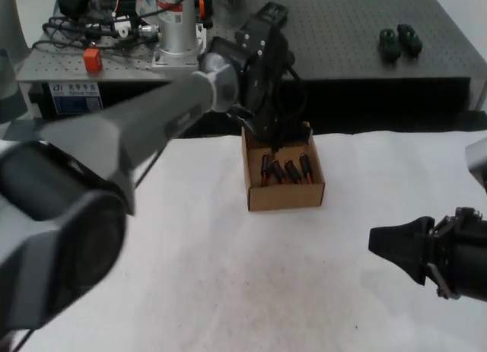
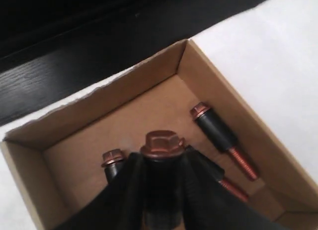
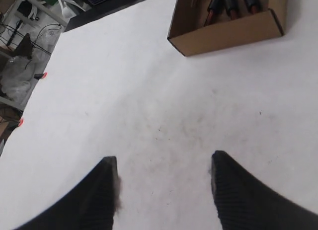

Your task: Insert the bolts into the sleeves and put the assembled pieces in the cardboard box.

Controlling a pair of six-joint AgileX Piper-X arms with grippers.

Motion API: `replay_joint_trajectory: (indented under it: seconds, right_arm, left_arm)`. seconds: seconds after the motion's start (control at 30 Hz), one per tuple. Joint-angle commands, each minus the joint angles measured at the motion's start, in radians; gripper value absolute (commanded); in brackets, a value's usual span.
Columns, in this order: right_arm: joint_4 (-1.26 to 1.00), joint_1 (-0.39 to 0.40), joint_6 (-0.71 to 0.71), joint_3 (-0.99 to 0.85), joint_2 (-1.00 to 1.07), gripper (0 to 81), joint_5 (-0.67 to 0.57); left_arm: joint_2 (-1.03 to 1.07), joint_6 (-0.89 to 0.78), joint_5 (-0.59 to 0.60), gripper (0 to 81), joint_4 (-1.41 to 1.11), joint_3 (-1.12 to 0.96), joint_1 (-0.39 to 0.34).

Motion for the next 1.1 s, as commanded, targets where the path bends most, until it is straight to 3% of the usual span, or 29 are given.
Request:
replay_joint_trajectory:
  seconds: [0.0, 0.1, 0.3, 0.37, 0.43, 0.5, 0.63, 0.9, 1.07]
  right_arm:
    - [0.004, 0.004, -0.011, -0.002, -0.008, 41.5, 0.001]
    - [0.004, 0.006, -0.011, -0.002, -0.008, 41.5, 0.001]
    - [0.004, 0.007, -0.011, -0.002, -0.008, 41.5, 0.001]
    - [0.004, 0.007, -0.011, -0.002, -0.008, 41.5, 0.001]
    - [0.004, 0.007, -0.035, -0.002, -0.008, 41.5, 0.001]
    - [0.002, 0.007, -0.064, -0.002, -0.008, 41.5, 0.001]
    - [-0.009, 0.007, -0.074, -0.002, -0.010, 41.5, -0.002]
    - [-0.061, -0.014, -0.053, -0.002, -0.077, 39.9, -0.007]
    - [-0.066, -0.042, -0.103, 0.001, -0.158, 26.7, -0.007]
  left_arm:
    - [-0.011, 0.014, -0.011, 0.6, 0.021, -0.022, -0.003]
    - [0.022, 0.010, -0.008, 2.3, 0.056, -0.047, -0.003]
    - [0.032, 0.010, -0.009, 30.4, 0.072, -0.047, -0.003]
    - [0.026, 0.010, -0.009, 34.7, 0.075, -0.047, -0.003]
    - [0.005, 0.010, -0.007, 34.1, 0.083, -0.047, -0.003]
    - [-0.030, 0.010, -0.008, 27.5, 0.101, -0.047, -0.003]
    - [-0.138, 0.016, -0.022, 0.8, 0.137, -0.044, 0.002]
    - [-0.374, 0.052, -0.090, 0.6, 0.186, 0.091, 0.001]
    - [-0.610, 0.045, -0.094, 0.6, 0.035, 0.443, 0.001]
